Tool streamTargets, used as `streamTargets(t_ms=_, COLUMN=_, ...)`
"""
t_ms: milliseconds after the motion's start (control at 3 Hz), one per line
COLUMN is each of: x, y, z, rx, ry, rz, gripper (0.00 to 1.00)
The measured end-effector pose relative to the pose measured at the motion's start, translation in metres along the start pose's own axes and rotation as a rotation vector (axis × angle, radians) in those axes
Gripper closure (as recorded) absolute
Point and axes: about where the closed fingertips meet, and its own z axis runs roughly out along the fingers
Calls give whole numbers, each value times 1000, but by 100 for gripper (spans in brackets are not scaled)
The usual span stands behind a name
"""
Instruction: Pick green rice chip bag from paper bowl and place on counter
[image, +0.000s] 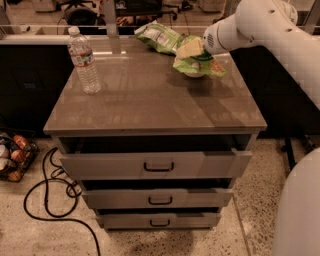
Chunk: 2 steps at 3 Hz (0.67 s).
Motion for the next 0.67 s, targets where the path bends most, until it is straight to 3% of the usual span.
streamTargets(t_ms=667, x=1, y=2, z=4, rx=-5, ry=4, rz=0, gripper=70)
